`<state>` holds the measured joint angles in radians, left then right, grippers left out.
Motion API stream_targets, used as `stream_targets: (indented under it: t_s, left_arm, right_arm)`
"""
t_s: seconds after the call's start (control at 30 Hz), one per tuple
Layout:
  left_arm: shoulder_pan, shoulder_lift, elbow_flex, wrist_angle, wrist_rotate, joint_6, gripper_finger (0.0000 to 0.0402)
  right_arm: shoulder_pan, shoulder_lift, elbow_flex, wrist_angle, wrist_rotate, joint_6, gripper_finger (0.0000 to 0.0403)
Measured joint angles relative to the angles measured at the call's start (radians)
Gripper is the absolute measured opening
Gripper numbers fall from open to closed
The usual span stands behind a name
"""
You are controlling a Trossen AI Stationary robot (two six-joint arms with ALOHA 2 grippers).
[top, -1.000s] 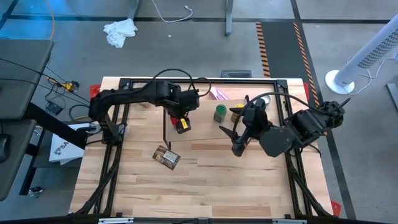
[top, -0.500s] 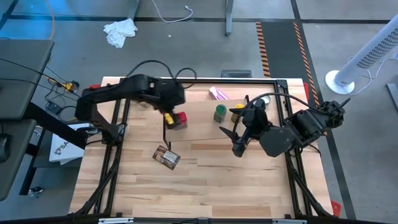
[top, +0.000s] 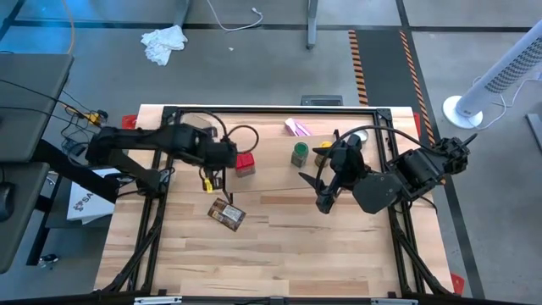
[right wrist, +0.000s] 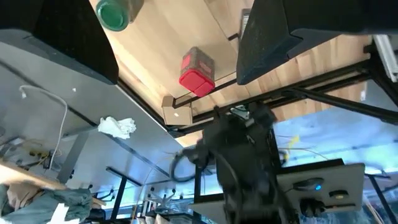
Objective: Shelf spices
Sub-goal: Put the red seasoning can on the shelf, then put the seasoning pack on the shelf
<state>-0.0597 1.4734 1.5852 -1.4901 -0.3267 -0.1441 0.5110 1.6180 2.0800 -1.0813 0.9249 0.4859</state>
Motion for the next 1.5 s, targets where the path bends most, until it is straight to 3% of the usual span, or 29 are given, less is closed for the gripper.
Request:
stream_targets:
  t_s: [0.17, 0.6, 0.93, 1.03, 1.17, 1.33, 1.5]
  left_arm:
    - [0.000, 0.003, -0.082, 0.124, -0.009, 0.000, 0.0001]
    - [0.007, 0.070, -0.084, 0.239, -0.100, 0.017, 0.0000]
    - [-0.034, 0.117, -0.071, 0.489, -0.038, 0.000, 0.0000]
    - [-0.053, 0.113, -0.036, 0.495, 0.011, 0.051, 0.0000]
    - [-0.078, 0.084, 0.008, 0.496, -0.025, 0.123, 0.0000]
    - [-0.076, 0.072, 0.013, 0.466, -0.071, 0.155, 0.0000]
    - [-0.076, 0.032, 0.012, 0.306, -0.062, 0.087, 0.0000]
  right_arm:
    - [0.000, 0.000, 0.000, 0.000, -0.020, 0.034, 0.0322]
    - [0.001, 0.001, 0.000, 0.000, -0.039, 0.041, 0.0322]
    - [0.000, 0.022, 0.000, 0.001, -0.045, 0.040, 0.0322]
    - [0.000, 0.029, 0.000, 0.001, -0.057, 0.038, 0.0322]
    - [0.000, 0.030, 0.000, 0.000, -0.069, 0.043, 0.0322]
    - [-0.003, 0.055, 0.001, -0.030, -0.204, 0.141, 0.0322]
    - [0.018, 0.153, -0.001, -0.136, -0.280, 0.232, 0.0322]
